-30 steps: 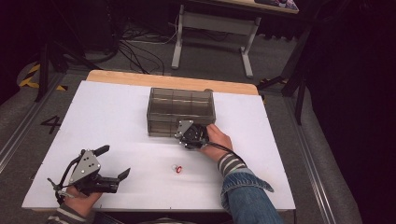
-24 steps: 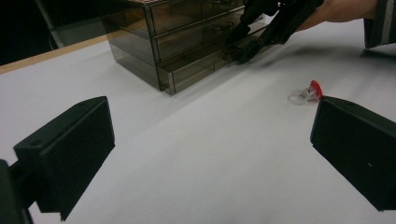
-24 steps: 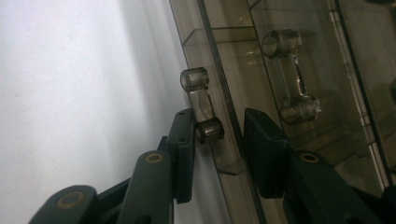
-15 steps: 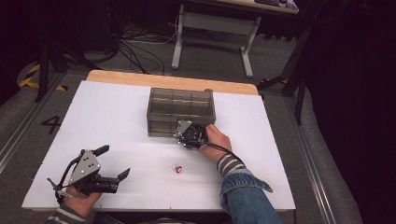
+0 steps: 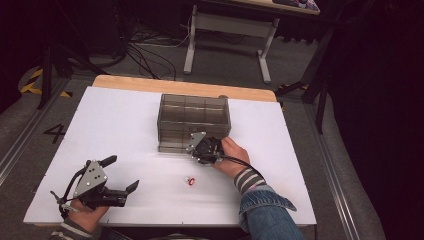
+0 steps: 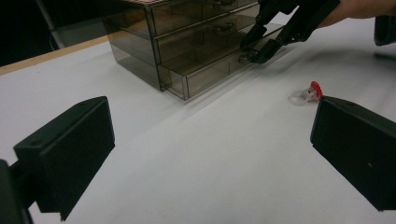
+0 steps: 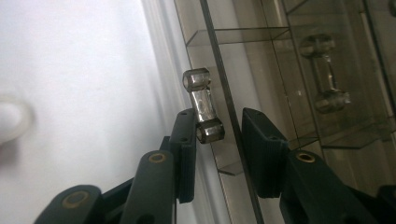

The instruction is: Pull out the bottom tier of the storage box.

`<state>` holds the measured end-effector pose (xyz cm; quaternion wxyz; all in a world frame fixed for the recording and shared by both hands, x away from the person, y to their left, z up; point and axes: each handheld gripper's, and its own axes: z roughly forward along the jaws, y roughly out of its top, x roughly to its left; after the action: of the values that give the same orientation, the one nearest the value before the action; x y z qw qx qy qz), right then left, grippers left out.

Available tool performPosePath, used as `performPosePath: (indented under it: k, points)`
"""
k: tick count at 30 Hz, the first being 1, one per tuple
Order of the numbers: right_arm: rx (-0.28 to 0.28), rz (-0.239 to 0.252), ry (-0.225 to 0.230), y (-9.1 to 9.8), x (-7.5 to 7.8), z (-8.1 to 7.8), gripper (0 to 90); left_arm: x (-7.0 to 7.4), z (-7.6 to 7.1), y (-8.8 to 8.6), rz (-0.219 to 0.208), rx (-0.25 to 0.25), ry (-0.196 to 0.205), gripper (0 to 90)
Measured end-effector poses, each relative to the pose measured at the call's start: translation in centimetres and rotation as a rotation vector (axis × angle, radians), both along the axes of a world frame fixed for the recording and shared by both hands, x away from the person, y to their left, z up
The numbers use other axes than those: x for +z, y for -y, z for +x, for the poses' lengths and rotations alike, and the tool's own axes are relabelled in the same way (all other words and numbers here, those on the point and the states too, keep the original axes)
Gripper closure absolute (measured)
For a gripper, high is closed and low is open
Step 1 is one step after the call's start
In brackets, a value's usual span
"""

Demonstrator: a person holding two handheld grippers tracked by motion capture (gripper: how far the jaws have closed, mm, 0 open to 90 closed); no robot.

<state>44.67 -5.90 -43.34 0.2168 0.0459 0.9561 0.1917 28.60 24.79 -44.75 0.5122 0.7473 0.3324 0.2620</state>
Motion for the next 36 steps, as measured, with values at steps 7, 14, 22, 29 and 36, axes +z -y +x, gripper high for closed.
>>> performPosePath:
  k: [7, 14, 22, 29, 36]
  points:
    - [0.019, -0.008, -0.025, 0.1, 0.1, -1.0, 67.6, 0.0, 0.0, 0.0, 0.0, -0.001, -0.003, 0.5]
    - [0.036, -0.006, -0.042, 0.3, 0.0, -1.7, 68.2, 0.0, 0.0, 0.0, 0.001, 0.0, -0.003, 0.5]
    - [0.046, -0.004, -0.049, 0.3, -0.1, -2.4, 68.9, 0.0, 0.0, 0.0, -0.001, 0.0, -0.002, 0.5]
    - [0.044, 0.002, -0.068, 0.6, -0.4, -2.7, 68.7, 0.0, 0.0, 0.0, 0.0, 0.001, 0.0, 0.5]
    - [0.052, 0.045, -0.08, 0.9, 0.2, -2.8, 65.4, 0.0, 0.1, 0.1, -0.002, -0.001, -0.002, 0.5]
